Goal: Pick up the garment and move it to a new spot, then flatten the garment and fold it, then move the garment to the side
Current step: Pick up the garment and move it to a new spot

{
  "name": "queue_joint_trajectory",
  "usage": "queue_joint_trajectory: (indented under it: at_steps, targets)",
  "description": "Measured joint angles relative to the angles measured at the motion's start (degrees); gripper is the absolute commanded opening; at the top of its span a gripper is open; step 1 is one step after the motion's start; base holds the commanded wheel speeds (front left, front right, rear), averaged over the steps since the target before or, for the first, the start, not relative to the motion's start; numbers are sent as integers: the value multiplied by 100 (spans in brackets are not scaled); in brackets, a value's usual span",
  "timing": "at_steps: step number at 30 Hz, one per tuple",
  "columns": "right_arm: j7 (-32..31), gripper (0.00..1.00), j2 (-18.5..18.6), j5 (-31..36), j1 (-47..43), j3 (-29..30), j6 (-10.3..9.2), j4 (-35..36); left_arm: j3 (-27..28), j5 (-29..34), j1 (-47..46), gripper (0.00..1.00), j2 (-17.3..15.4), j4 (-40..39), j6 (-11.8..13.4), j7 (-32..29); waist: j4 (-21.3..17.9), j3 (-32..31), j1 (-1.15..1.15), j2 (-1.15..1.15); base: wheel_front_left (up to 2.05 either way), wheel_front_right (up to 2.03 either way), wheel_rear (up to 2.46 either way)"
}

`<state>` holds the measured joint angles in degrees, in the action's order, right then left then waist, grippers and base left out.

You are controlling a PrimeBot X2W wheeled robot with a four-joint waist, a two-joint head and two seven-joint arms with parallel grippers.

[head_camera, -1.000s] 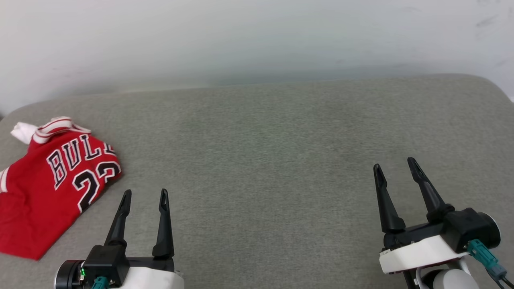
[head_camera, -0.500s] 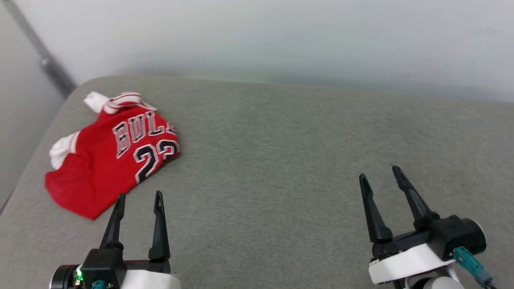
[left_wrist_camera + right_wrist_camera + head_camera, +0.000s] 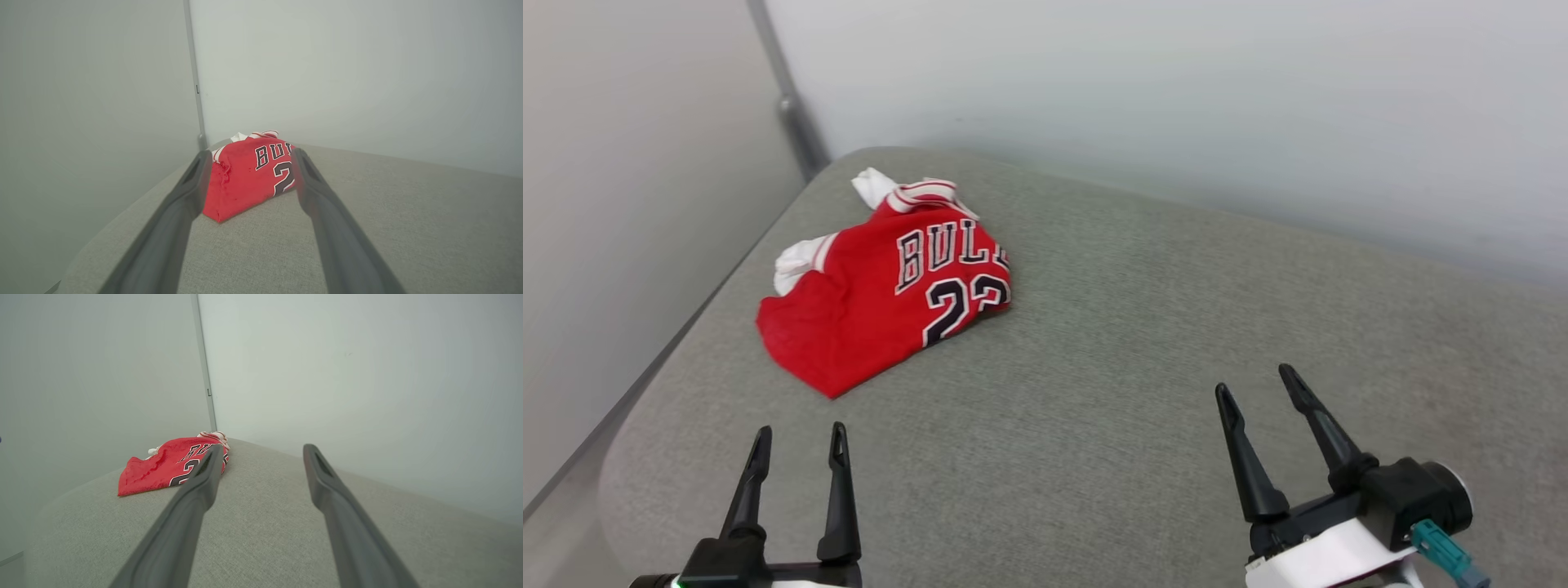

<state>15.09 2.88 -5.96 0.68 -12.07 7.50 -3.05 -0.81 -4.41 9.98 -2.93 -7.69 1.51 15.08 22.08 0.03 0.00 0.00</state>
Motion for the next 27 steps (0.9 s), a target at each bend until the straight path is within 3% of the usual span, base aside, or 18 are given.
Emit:
queue_joint_trajectory:
  at_steps: [10, 27]
  targets:
    - [0, 100, 0, -13, -79, -47, 0, -67, 44, -88, 93, 100, -1, -10, -183, -1, 450, -112, 0, 0, 0, 0, 0]
    - [0, 100, 0, 4, -70, -19, 0, -69, 109, -218, 83, 100, -1, -30, -160, 0, 357, -41, 0, 0, 0, 0, 0]
